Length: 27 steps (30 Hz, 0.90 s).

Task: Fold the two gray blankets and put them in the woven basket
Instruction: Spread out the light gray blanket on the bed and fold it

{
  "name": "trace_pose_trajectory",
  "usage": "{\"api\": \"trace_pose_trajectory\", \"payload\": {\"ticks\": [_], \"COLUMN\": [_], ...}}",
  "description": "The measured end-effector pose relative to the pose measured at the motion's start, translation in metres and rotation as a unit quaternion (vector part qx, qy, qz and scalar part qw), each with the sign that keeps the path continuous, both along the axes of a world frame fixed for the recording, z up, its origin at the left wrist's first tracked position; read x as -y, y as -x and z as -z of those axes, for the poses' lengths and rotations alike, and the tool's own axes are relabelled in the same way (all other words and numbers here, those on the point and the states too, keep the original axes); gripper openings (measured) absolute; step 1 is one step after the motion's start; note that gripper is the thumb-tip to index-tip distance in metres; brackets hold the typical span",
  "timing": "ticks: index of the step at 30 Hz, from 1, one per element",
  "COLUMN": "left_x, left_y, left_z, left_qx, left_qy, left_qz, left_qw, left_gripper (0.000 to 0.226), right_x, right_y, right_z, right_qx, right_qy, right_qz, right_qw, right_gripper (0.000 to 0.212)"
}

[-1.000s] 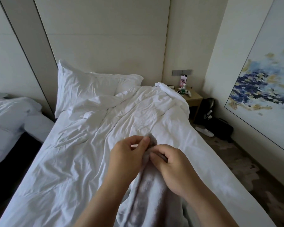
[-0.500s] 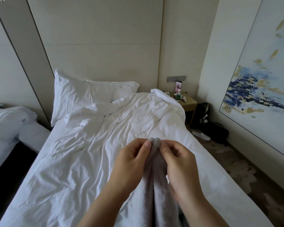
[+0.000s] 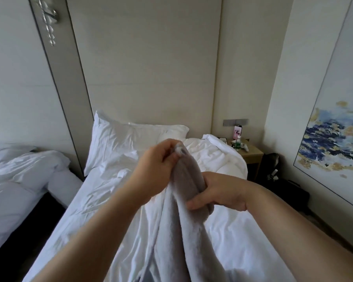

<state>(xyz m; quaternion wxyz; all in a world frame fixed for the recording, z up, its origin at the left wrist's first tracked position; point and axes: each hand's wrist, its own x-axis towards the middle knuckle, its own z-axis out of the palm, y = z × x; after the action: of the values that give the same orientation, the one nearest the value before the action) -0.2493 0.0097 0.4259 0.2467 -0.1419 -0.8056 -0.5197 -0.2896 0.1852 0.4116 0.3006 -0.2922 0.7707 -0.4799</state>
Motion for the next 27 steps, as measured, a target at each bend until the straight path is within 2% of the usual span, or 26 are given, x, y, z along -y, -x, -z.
{"api": "trace_pose_trajectory", "payload": {"ticks": [3,7,10,11,13,16,20,22,25,27], "left_x": [0.018,0.052,0.083,0.095,0.118,0.146,0.168,0.173,0.177,0.181], "left_y": [0.014,0.034,0.051,0.056,0.065,0.074,0.081,0.084,0.088,0.092], "left_z": [-0.037,-0.085,-0.115,-0.122,-0.131,-0.137,-0.144,-0.148,-0.161,-0.17], "left_qx": [-0.03,-0.065,-0.086,-0.09,-0.087,-0.073,-0.071,-0.065,-0.068,-0.079], "left_qy": [-0.034,-0.092,-0.104,-0.105,-0.105,-0.107,-0.144,-0.149,-0.161,-0.173], "left_qz": [-0.037,-0.097,-0.186,-0.218,-0.267,-0.319,-0.352,-0.358,-0.361,-0.364], "left_qw": [0.998,0.989,0.973,0.966,0.954,0.939,0.922,0.919,0.916,0.912], "left_gripper": [0.029,0.026,0.027,0.027,0.023,0.019,0.02,0.021,0.023,0.023], "right_x": [0.007,0.01,0.003,-0.002,-0.017,-0.042,-0.077,-0.094,-0.115,-0.129], "right_y": [0.02,0.047,0.069,0.078,0.097,0.119,0.138,0.142,0.152,0.159], "right_z": [-0.01,-0.001,-0.002,-0.008,-0.025,-0.059,-0.099,-0.119,-0.143,-0.151], "right_qx": [0.054,0.103,0.033,-0.011,-0.12,-0.251,-0.327,-0.362,-0.391,-0.386], "right_qy": [-0.089,-0.286,-0.403,-0.405,-0.349,-0.303,-0.311,-0.293,-0.245,-0.155], "right_qz": [-0.061,-0.128,-0.039,0.018,0.136,0.227,0.287,0.315,0.363,0.425], "right_qw": [0.993,0.944,0.914,0.914,0.919,0.891,0.845,0.827,0.81,0.804], "right_gripper": [0.035,0.049,0.05,0.051,0.043,0.022,0.013,0.021,0.032,0.03]}}
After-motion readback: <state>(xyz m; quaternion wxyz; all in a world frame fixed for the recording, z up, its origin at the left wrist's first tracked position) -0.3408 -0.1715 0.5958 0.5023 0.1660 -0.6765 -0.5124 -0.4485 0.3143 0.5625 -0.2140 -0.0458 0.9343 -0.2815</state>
